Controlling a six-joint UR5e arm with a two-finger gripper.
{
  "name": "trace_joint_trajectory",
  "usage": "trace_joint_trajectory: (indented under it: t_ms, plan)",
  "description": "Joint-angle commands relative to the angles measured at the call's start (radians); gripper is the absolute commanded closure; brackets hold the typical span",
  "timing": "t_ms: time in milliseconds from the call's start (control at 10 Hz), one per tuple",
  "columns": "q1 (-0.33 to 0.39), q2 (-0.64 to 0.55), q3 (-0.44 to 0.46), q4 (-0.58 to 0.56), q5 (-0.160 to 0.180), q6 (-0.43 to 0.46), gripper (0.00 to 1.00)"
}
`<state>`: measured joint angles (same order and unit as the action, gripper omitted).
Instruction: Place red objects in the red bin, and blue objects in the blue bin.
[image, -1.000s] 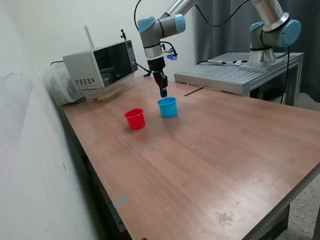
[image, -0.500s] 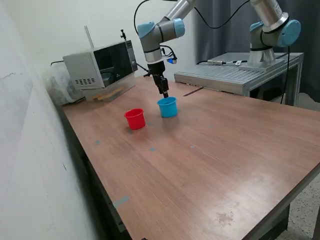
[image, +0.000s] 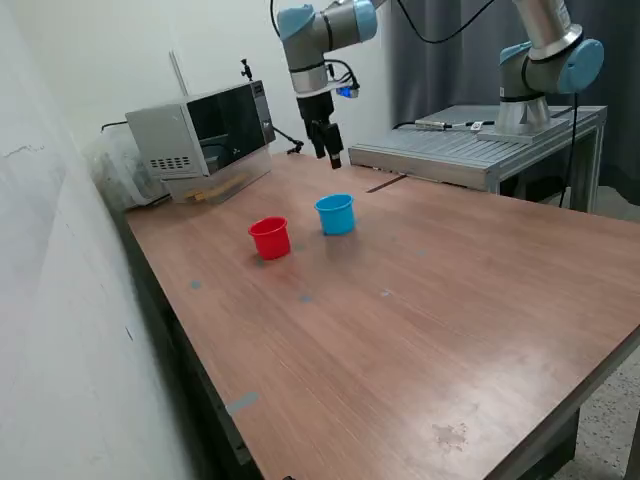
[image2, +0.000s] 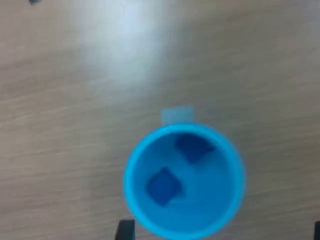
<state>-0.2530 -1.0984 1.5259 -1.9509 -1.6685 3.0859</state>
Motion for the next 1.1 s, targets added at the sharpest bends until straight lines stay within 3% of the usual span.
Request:
trace_joint_trajectory:
  t_ms: [0, 100, 300, 400, 600, 800, 1000]
  plan:
    - [0.142, -0.171, -0.012, 0.168, -0.034, 0.008, 0.0]
    - [0.202, -0.246, -0.007, 0.235, -0.033, 0.016, 0.0]
    - [0.291, -0.47, 0.118, 0.332, -0.034, 0.062, 0.0]
    - [0.304, -0.55, 0.2, 0.337, -0.03, 0.071, 0.0]
    - [0.317, -0.68, 0.333, 0.468, -0.02, 0.088, 0.0]
    - [0.355, -0.701, 0.359, 0.564, 0.034, 0.096, 0.0]
    - [0.399, -0.703, 0.359, 0.612, 0.036, 0.117, 0.0]
